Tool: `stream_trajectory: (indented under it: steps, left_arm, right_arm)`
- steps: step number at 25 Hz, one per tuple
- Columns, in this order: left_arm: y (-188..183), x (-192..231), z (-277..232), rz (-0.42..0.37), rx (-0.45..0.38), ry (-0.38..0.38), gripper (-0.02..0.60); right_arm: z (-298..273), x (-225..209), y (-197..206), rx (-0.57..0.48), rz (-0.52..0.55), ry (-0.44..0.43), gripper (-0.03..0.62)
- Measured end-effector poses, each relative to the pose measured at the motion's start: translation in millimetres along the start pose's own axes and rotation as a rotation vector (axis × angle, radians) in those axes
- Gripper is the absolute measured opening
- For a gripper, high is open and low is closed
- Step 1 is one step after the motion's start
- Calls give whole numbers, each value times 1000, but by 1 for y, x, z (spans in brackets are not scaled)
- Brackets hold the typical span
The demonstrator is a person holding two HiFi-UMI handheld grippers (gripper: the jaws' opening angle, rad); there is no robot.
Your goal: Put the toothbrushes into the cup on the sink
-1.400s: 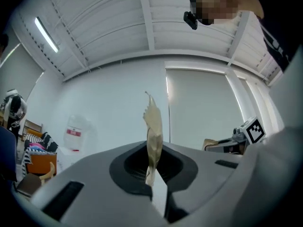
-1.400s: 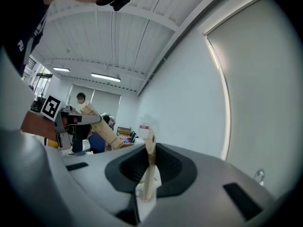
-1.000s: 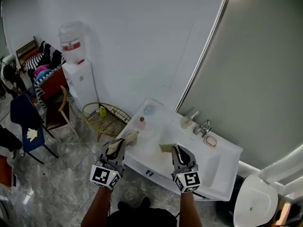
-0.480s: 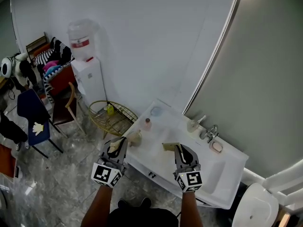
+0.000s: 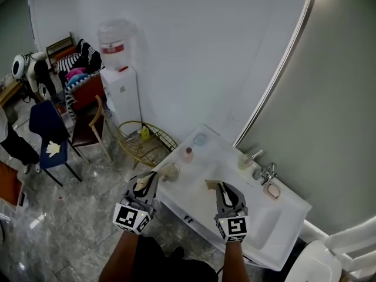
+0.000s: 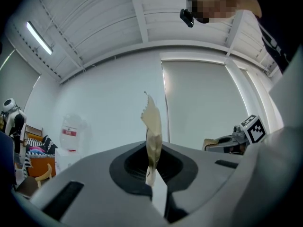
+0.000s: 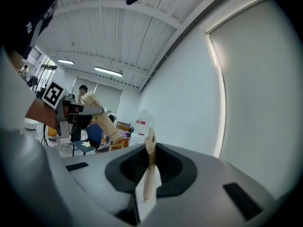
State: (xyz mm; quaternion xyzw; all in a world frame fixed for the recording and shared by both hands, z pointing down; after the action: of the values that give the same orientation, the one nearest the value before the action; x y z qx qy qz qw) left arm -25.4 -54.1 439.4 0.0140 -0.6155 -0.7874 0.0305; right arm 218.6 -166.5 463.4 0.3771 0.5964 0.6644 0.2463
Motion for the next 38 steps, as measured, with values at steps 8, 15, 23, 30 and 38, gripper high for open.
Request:
stream_trajectory:
  steps: [8, 15, 23, 30, 38]
  left_arm:
    - [11, 47, -17, -10, -10, 56, 29]
    - [20, 140, -47, -2, -6, 193, 29]
    - [33, 220, -85, 56, 26, 387, 29]
    - [41, 223, -118, 85, 36, 500, 29]
    - [52, 208, -134, 112, 38, 526, 29]
  right_arm:
    - [-30, 13, 8, 5, -32, 72, 54]
    - [-95, 51, 8, 49, -26, 204, 54]
    - [-161, 100, -1, 97, -6, 371, 54]
    - [-171, 103, -15, 126, -21, 485, 54]
    - [-169, 90, -15, 90, -40, 516, 54]
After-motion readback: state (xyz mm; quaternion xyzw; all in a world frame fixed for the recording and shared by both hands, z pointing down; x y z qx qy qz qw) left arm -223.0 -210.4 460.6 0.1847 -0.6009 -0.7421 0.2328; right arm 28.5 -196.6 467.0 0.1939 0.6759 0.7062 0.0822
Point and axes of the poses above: the fingertips, and each gripper's own axes: z backward along the fingers, x to its left, y out of its underside, the point moved 6 cm from there along z, backward along the fingers, and after that the axes turned 5 degrees about -x, right-handed, at the moved point
